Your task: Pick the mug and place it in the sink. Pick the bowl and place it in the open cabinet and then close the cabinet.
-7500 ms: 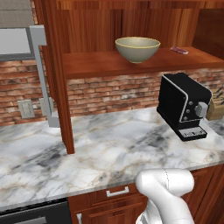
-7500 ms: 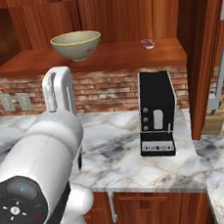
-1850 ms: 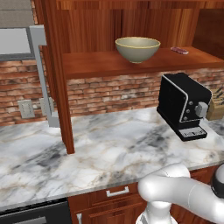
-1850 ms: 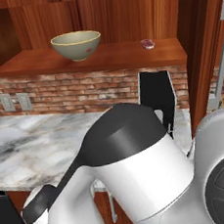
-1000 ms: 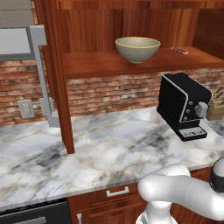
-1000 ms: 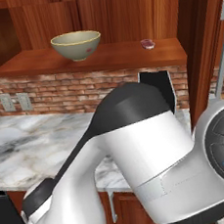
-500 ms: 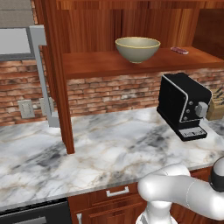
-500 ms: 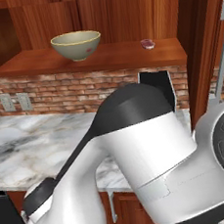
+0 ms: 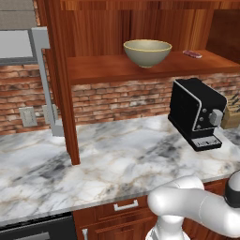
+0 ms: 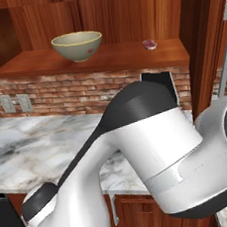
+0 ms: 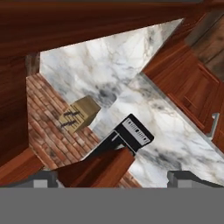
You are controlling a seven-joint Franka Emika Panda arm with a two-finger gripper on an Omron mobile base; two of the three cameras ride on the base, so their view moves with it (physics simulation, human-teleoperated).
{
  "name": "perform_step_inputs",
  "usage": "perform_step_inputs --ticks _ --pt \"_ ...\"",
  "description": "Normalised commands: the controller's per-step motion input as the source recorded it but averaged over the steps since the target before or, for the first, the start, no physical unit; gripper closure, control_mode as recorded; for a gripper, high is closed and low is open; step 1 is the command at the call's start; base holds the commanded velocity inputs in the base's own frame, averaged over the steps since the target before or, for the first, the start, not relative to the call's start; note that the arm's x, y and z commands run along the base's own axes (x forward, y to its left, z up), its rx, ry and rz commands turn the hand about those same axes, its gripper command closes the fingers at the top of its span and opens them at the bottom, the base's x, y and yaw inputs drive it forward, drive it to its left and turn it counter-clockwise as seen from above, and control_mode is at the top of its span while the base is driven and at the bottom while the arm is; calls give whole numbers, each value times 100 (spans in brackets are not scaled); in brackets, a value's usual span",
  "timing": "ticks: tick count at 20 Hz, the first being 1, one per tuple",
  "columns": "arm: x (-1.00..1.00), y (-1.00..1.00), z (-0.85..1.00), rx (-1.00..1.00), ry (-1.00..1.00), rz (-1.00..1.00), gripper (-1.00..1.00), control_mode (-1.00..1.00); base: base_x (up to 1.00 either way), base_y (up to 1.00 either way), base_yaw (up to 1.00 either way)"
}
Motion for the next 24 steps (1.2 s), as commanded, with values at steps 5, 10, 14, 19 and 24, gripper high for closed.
perform_step_inputs --ticks 5,10,14,19,24 --pt "30 1 -20 9 -2 0 -100 -100 0 0 0" --pt "30 -8 -31 13 -1 0 -100 -100 0 0 0" --pt "22 19 -19 10 -8 1 -100 -100 0 0 0" --pt "3 14 0 7 -14 0 -100 -100 0 0 0" --pt "0 28 0 6 -18 3 -100 -100 0 0 0"
